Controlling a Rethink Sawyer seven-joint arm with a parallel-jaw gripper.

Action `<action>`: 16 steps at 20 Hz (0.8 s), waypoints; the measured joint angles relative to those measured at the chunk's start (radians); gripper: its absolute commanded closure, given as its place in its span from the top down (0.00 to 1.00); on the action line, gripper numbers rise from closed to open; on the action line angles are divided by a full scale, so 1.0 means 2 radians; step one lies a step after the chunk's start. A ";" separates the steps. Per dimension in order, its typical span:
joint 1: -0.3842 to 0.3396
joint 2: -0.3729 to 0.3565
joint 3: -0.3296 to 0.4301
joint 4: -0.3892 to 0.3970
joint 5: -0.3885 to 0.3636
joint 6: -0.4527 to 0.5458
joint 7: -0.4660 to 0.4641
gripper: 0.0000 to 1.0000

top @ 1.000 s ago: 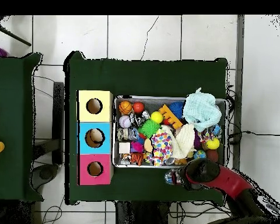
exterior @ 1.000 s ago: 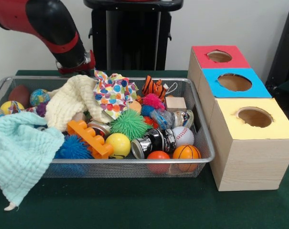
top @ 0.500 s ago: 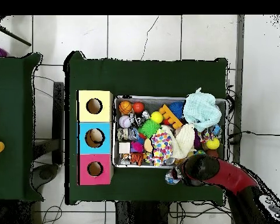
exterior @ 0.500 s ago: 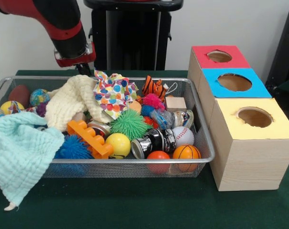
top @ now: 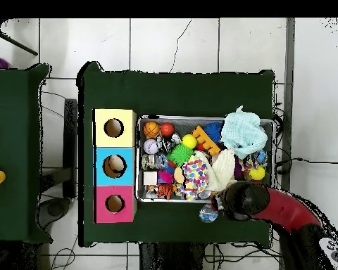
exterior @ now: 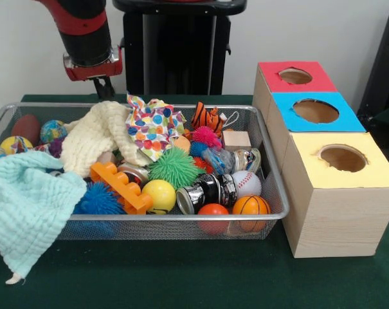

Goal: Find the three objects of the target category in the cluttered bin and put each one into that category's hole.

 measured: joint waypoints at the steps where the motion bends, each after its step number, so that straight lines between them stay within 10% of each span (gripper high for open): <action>1: 0.000 -0.002 0.000 0.000 0.000 0.000 0.000 0.00; 16: 0.008 -0.036 0.000 0.000 0.000 0.002 0.000 0.00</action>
